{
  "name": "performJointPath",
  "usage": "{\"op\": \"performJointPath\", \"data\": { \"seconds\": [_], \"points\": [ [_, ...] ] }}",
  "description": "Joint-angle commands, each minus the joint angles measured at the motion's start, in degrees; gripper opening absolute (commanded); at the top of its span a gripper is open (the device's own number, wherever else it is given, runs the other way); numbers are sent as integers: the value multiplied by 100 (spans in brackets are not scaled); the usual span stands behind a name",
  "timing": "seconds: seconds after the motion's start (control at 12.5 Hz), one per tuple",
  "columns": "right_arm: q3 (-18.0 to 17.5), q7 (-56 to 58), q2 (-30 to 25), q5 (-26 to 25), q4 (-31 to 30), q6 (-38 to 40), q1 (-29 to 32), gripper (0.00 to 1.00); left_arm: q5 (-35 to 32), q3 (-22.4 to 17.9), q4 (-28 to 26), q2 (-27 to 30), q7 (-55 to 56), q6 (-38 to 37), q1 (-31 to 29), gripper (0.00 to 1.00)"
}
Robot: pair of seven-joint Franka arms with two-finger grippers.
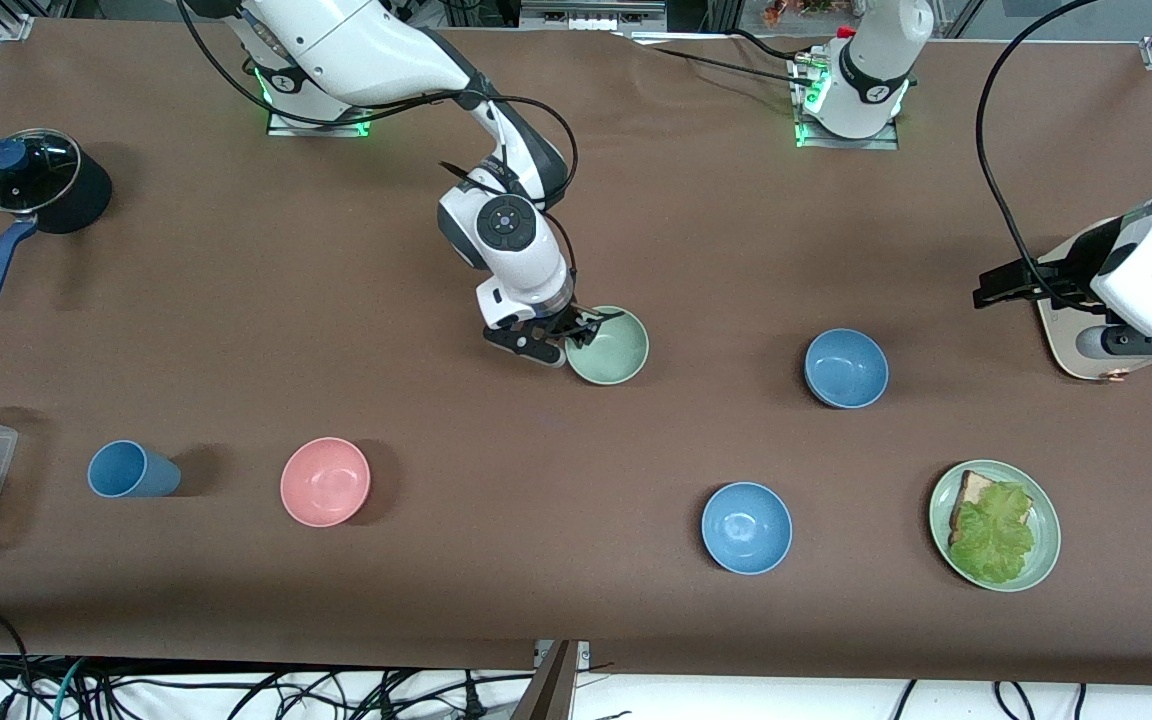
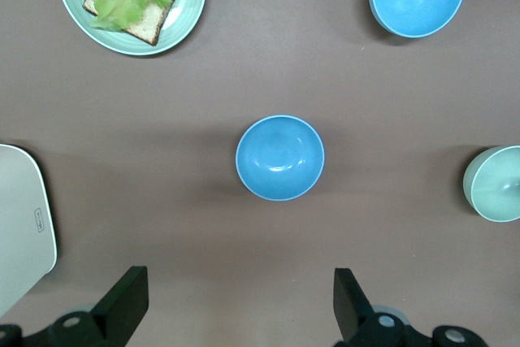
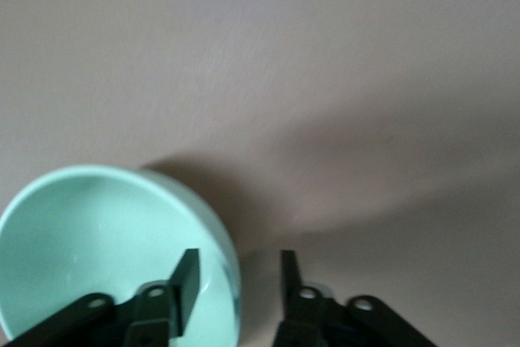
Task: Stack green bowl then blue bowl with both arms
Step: 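Grip the green bowl rim and slide it toward the table middle, then open the right gripper and withdraw it to its rest pose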
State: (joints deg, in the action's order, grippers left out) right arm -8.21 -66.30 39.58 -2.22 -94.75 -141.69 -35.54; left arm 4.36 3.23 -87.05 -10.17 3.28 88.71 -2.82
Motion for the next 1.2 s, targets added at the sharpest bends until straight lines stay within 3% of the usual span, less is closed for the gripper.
{"op": "performJointPath", "data": {
  "seconds": [0.0,0.24,0.4,0.48,0.56,0.8,1.12],
  "points": [
    [432,657,-739,-94,124,1148,20,100,-111,20,127,-37,-73,-117,18,100],
    [1241,2335,-1399,98,124,2003,239,100,-76,20,127,-55,-73,-117,27,100],
    [1295,3975,-1585,858,185,2459,957,100,-58,37,118,-81,-73,-117,45,100],
    [1304,4436,-1690,1325,272,2723,1196,100,-58,37,118,-81,-82,-117,45,100],
    [1417,4563,-1891,1443,273,3013,1311,100,-58,37,127,-90,-108,-117,36,100],
    [1813,4783,-2427,1417,247,3638,1312,100,-49,46,109,-169,-117,-108,1,100],
    [2086,4959,-3096,873,186,4333,1312,100,-49,55,40,-554,-152,-73,53,100]
  ]
}}
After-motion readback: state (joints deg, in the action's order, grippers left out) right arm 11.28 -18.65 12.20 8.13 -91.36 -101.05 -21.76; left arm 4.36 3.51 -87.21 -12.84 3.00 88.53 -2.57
